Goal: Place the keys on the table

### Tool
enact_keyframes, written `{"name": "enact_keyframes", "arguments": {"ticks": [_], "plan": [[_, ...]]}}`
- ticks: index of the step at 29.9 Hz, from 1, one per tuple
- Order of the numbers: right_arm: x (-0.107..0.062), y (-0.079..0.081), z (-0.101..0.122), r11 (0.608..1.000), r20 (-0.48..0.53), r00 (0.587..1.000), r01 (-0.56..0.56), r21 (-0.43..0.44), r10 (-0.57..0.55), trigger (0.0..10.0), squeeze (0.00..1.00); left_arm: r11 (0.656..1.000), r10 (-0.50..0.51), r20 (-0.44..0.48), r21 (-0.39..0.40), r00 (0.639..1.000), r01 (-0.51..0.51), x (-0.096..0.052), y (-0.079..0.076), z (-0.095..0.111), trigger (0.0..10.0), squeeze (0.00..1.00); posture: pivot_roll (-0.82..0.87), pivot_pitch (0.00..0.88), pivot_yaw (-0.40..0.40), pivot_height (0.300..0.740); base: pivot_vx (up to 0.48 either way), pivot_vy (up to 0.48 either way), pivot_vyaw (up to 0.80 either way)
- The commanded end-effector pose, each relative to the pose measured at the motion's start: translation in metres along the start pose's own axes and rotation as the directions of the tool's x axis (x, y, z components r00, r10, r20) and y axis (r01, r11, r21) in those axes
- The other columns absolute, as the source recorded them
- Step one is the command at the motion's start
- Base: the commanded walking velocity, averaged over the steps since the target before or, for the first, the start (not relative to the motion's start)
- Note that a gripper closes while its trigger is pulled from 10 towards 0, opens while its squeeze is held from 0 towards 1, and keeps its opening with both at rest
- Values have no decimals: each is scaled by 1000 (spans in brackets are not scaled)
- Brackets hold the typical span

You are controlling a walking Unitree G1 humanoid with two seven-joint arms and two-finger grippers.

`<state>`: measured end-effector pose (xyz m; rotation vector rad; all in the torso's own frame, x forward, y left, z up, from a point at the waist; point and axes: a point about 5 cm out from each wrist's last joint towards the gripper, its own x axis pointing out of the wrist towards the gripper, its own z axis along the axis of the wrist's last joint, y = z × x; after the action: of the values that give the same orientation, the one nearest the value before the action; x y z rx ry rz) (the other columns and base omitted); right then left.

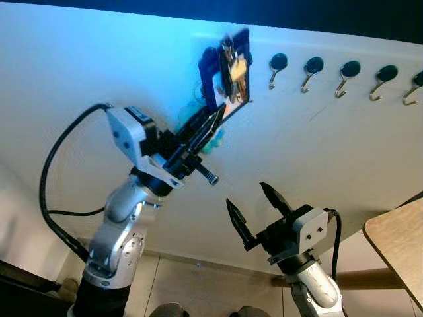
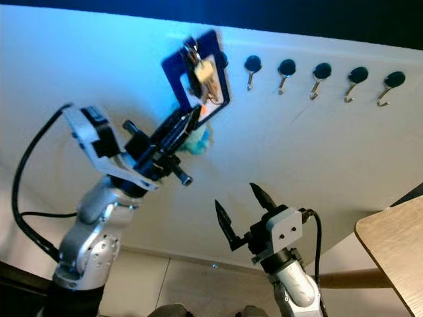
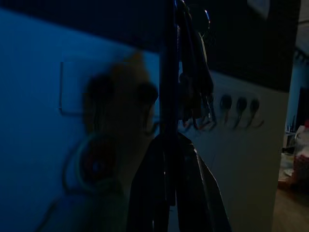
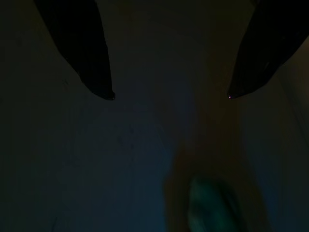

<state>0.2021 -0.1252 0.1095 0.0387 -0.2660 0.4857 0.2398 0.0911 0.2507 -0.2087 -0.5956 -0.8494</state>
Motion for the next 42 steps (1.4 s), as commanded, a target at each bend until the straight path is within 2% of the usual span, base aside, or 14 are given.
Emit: {"name": "enact_keyframes", "arguments": {"ticks": [1, 6, 14, 17, 22, 23, 25, 29, 32, 37, 39, 40, 41, 42], "plan": [[-3, -1, -1, 1000, -13, 1000, 5, -2, -5, 10000, 0, 998, -64, -22, 10, 998, 64, -6, -4, 3, 0, 0, 34, 95, -19, 740, 0, 0, 0], [-5, -4, -3, 1000, -22, 1000, 10, -2, -11, 10000, 0, 988, -153, -129, -15, 980, 152, -32, -17, -7, 0, 0, 35, 95, -19, 740, 0, 0, 0], [-8, -6, -6, 1000, -39, 999, 19, -3, -19, 10000, 0, 985, -173, -191, -62, 966, 164, -47, -24, -15, 0, 0, 32, 95, -20, 740, 0, 0, 0], [-10, -7, -11, 1000, -65, 998, 26, 0, -26, 10000, 0, 992, -123, -261, -47, 957, 115, -58, -15, -32, 0, 0, 33, 94, -19, 740, 0, 0, 0], [-21, -12, -26, 998, -134, 989, 57, -1, -56, 10000, 0, 995, 97, -449, 23, 888, -97, -105, 18, -79, 0, 0, 29, 92, -19, 740, 0, 0, 0], [-21, -12, -26, 998, -134, 989, 57, -1, -56, 10000, 0, 995, 97, -449, 23, 888, -97, -105, 18, -79, 0, 0, 29, 92, -19, 740, 0, 0, 0], [-34, -19, -39, 994, -192, 976, 111, 10, -107, 10000, 0, 980, 180, -561, 28, 808, -199, -140, 23, -101, 0, 0, 29, 90, -18, 740, 0, 0, 0], [-42, -22, -48, 991, -236, 964, 132, 14, -125, 10000, 0, 963, 237, -614, 45, 752, -267, -160, 26, -111, 0, 0, 24, 88, -16, 740, 0, 0, 0], [-53, -28, -66, 982, -320, 933, 186, 36, -165, 10000, 0, 926, 330, -669, 92, 666, -366, -188, 29, -123, 0, 0, 18, 82, -14, 740, 0, 0, 0], [-76, -36, -108, 934, -533, 811, 344, 100, -241, 10000, 0, 847, 439, -727, 139, 528, -513, -220, 31, -137, 0, 0, 17, 75, -12, 740, 0, 0, 0], [-84, -40, -121, 913, -600, 750, 400, 76, -278, 10000, 0, 796, 480, -761, 167, 437, -582, -237, 32, -147, 0, 0, 24, 74, -13, 740, 0, 0, 0], [-88, -42, -127, 898, -625, 719, 435, 65, -303, 10000, 0, 765, 493, -806, 222, 328, -605, -251, 31, -156, 1529, 0, 28, 75, -17, 740, 0, 0, 0], [-93, -44, -135, 872, -665, 665, 487, 42, -340, 10000, 0, 742, 500, -849, 319, 170, -590, -271, 30, -166, 3490, 0, 28, 73, -19, 740, 0, 0, 0], [-93, -44, -135, 872, -665, 665, 487, 42, -340, 10000, 0, 742, 500, -849, 319, 170, -590, -271, 30, -166, 3490, 0, 28, 73, -19, 740, 0, 0, 0]]}}
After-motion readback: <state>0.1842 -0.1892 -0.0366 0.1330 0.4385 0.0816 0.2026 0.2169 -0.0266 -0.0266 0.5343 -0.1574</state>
